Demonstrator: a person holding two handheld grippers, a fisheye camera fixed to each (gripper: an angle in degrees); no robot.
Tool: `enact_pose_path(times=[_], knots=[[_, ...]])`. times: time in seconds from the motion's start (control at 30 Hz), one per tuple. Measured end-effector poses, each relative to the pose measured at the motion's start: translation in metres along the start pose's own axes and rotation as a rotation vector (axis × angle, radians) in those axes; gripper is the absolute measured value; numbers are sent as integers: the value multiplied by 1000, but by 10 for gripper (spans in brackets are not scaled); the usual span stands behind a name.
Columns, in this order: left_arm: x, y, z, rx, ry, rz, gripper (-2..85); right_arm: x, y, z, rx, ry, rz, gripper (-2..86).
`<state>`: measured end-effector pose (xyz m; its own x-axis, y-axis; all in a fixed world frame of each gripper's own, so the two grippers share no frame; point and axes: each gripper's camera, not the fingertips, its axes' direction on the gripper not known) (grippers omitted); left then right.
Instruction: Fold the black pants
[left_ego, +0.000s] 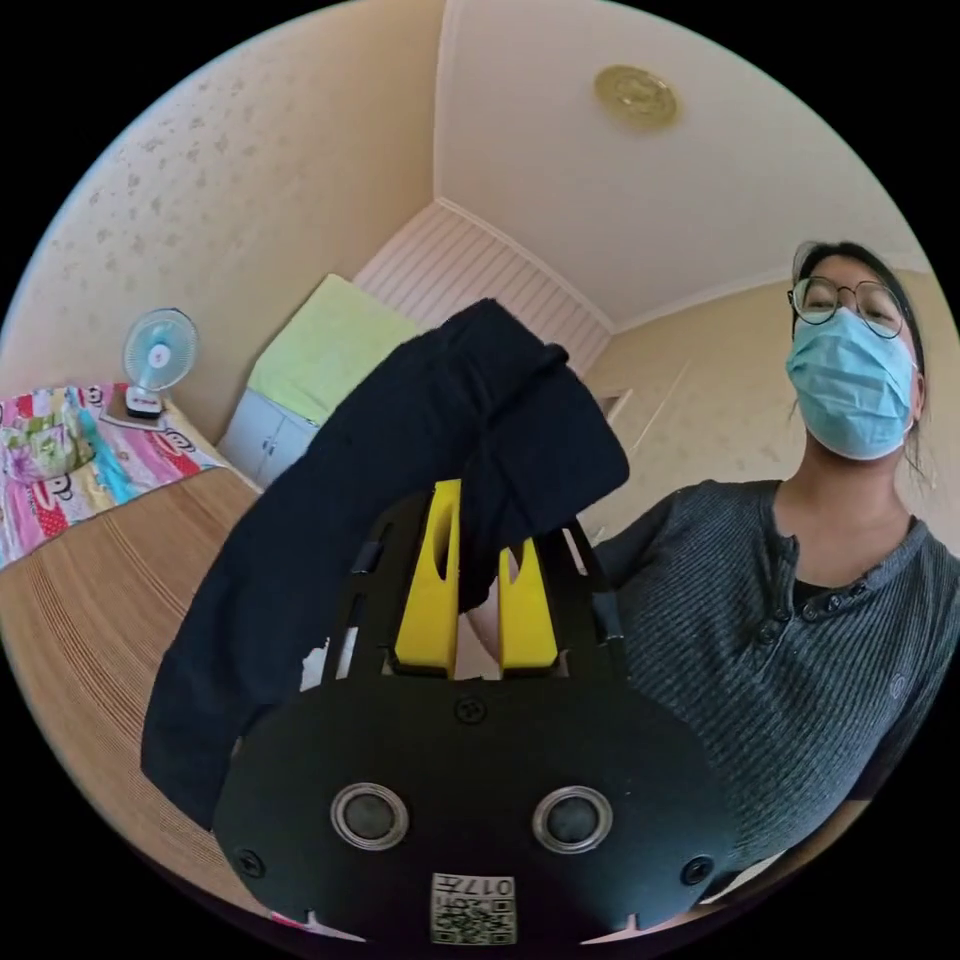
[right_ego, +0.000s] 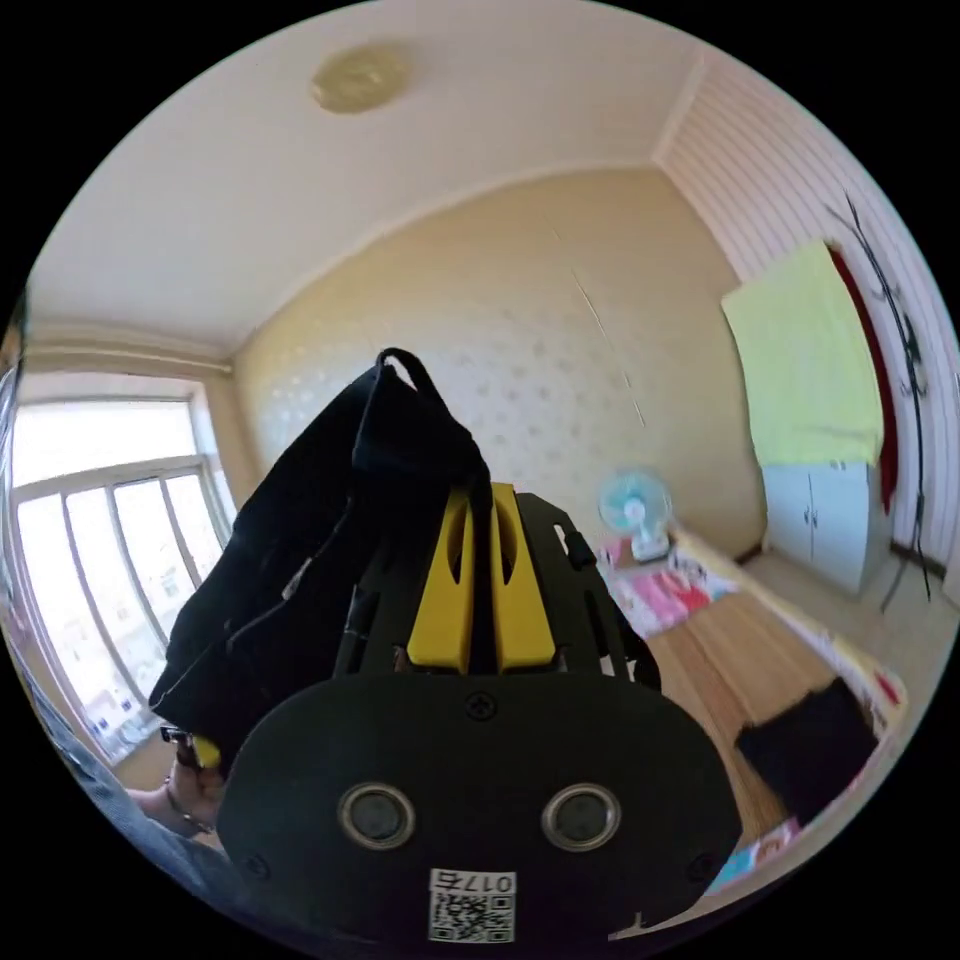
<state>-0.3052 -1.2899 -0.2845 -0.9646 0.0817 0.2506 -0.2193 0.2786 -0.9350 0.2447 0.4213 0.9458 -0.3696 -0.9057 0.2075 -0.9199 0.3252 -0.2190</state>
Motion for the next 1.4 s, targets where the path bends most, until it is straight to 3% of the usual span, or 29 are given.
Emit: enact_pose_path(times=[0.1,0.17,0.37,0.47,0.53,0.6,0.73,0.87,0.97,1.03,1.07,1.13,1.17,1.23,1.3,1.33,1.4], knots=[[42,-35,-25,56,35,77,58,-42,-60,-13,167,-136,-205,21],[66,-55,-54,124,37,107,59,-62,-96,1,163,-254,-279,22],[125,-75,-191,386,-261,41,58,-133,-158,136,-219,-650,-363,34],[135,-53,-270,480,-490,-106,58,-185,-126,234,-571,-840,-351,51],[134,-13,-338,549,-716,-334,59,-221,-63,303,-933,-824,-312,91],[126,32,-391,561,-900,-541,60,-232,-8,329,-1156,-713,-295,121],[108,188,-510,579,-1125,-1166,28,-175,100,309,-1381,-682,-107,122],[139,322,-576,694,-1087,-1614,-1,-59,201,251,-1709,-572,127,112],[205,400,-598,1121,-915,-1798,-7,71,250,168,-1884,-350,446,107],[269,434,-590,1584,-813,-1824,-9,172,250,89,-1829,-184,824,107],[283,438,-587,1688,-788,-1822,-9,195,246,69,-1783,-149,924,107],[329,440,-575,1990,-720,-1811,-10,267,221,-11,-1491,-28,1305,109],[338,437,-575,2037,-715,-1806,-10,281,215,-30,-1391,-7,1399,111],[369,421,-584,2112,-734,-1777,-10,312,200,-101,-910,13,1763,115],[383,406,-600,2077,-738,-1789,-10,313,202,-141,-578,-3,1990,121],[389,395,-613,2044,-740,-1801,-10,306,204,-156,-447,-9,2094,126],[398,375,-632,2013,-755,-1783,-10,295,202,-163,-420,-7,2188,134]])
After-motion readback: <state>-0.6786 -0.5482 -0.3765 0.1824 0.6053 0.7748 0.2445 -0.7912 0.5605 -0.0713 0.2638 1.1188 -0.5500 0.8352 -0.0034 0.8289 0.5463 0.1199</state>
